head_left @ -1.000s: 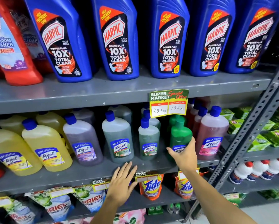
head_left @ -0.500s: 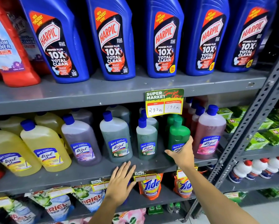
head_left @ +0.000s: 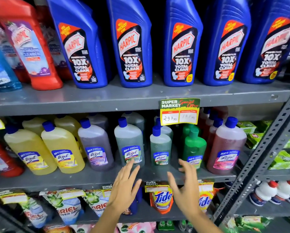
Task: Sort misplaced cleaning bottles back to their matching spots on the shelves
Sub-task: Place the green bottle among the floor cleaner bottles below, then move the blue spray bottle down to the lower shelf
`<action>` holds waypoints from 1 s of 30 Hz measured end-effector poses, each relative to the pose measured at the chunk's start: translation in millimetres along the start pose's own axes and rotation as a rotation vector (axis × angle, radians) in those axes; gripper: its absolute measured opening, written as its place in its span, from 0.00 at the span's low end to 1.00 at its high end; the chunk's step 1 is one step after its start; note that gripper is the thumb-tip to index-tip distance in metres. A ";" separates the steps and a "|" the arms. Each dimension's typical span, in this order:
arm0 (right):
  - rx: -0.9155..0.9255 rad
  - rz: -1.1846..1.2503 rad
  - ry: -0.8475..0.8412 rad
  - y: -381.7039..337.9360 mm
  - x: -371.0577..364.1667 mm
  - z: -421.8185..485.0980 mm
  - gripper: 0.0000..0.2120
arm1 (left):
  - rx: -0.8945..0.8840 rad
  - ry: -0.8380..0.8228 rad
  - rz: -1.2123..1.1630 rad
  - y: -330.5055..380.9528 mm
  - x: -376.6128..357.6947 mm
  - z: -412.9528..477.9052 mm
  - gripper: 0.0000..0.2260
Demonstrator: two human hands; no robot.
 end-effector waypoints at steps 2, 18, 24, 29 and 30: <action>0.254 0.068 -0.096 -52.8 -12.8 21.1 0.17 | 0.000 0.123 -0.005 -0.5 42.7 8.7 0.23; 0.728 0.151 -0.290 -336.3 -175.0 80.6 0.15 | 0.147 0.536 0.386 -136.7 337.4 -68.9 0.22; 0.637 0.102 -0.265 -379.0 -245.9 69.6 0.19 | 0.102 0.518 0.411 -208.3 395.9 -98.1 0.20; 0.633 -0.084 -0.359 -401.6 -281.1 66.8 0.32 | 0.058 0.507 0.426 -253.9 422.3 -91.5 0.22; 0.638 -0.144 -0.373 -403.4 -286.5 67.5 0.34 | 0.045 0.507 0.427 -260.5 424.6 -87.4 0.22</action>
Point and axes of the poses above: each hand's wrist, its own z-axis towards the middle knuckle, its own x-axis out of the back of the hand, y = z × x, the point moved 2 cm from there along z, towards the middle knuckle, and after that the axes turned 1 degree about y, right-handed, at the moved point
